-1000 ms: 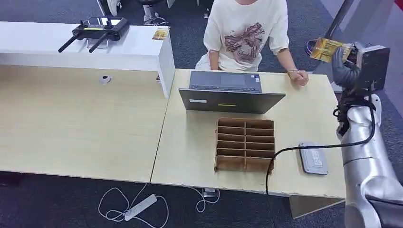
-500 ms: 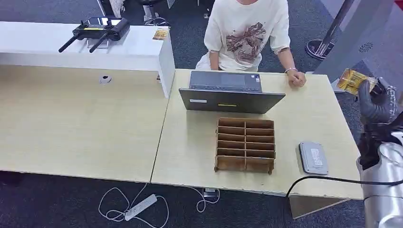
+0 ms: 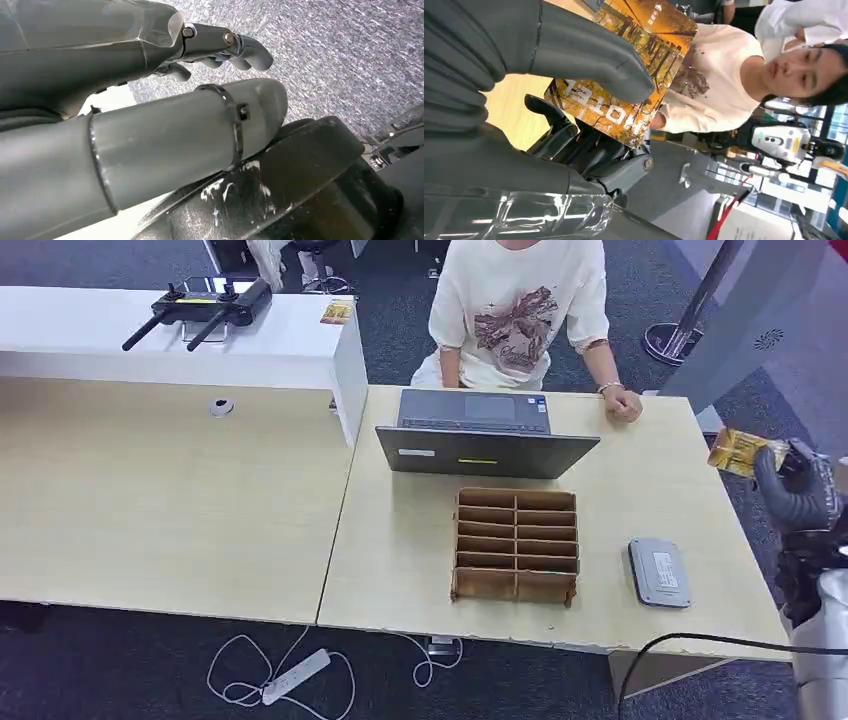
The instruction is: Pass the card to the sensor for recognition and then transmit it.
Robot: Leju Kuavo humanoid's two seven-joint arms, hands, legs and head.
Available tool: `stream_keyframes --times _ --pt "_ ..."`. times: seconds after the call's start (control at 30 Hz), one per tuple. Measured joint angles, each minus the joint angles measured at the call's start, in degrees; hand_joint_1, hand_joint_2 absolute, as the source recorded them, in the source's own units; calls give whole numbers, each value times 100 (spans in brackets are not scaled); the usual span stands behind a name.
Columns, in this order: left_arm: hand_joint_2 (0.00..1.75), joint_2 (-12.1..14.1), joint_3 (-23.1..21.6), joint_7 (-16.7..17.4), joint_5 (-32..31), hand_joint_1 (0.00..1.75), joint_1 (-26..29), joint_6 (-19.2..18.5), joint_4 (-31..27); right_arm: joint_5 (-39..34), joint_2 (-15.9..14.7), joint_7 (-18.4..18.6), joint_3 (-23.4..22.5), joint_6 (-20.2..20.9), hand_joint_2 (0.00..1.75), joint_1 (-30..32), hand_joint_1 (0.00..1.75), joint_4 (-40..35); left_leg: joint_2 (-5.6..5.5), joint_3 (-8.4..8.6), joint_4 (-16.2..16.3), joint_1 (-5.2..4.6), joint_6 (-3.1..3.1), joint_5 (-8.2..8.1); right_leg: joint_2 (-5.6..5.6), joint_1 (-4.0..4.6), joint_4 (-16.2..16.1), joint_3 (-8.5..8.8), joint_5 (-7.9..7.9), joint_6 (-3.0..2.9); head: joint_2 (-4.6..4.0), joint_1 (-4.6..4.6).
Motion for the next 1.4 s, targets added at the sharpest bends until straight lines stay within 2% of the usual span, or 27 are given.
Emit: stream_keyframes --times 0.27,0.47,0.7,0.87,1.13,1.27,1.4 --pt "0 2 0 -2 -17 0 -1 -4 0 122 -188 -48 -13 308 175 49 175 391 0 0 0 -1 0 0 0 -1 0 0 0 0 0 0" --pt "0 4 0 -41 -15 0 2 -9 0 -44 -354 -186 -125 748 175 166 175 699 -2 -1 0 -1 4 -2 -3 -2 -1 0 0 1 0 0" --pt "0 7 0 -46 -87 0 -6 -31 0 -153 -444 -192 -367 868 175 557 175 828 -1 -1 0 -2 5 -4 -2 -2 -1 0 -2 2 0 -2" --pt "0 7 0 -24 -120 0 -36 -44 0 26 -474 -122 -433 861 175 654 175 988 3 -1 0 -2 6 -4 1 -2 -1 0 -2 2 0 0" --pt "0 -11 0 28 -149 0 -73 -48 -4 601 -437 -201 -376 584 175 406 175 1495 2 -1 0 -2 6 -3 -1 -2 1 4 -1 2 0 0" --pt "0 -28 0 85 -131 0 -88 -48 -20 1260 -363 -5 -195 114 175 165 175 1763 2 -1 0 -2 5 -3 -1 -2 1 4 -1 2 0 -2" --pt "0 -37 0 92 -96 0 -93 -48 -20 1650 -236 109 -15 -153 175 -9 175 1917 1 -1 0 -1 5 -3 -2 -1 1 4 -1 2 0 0"
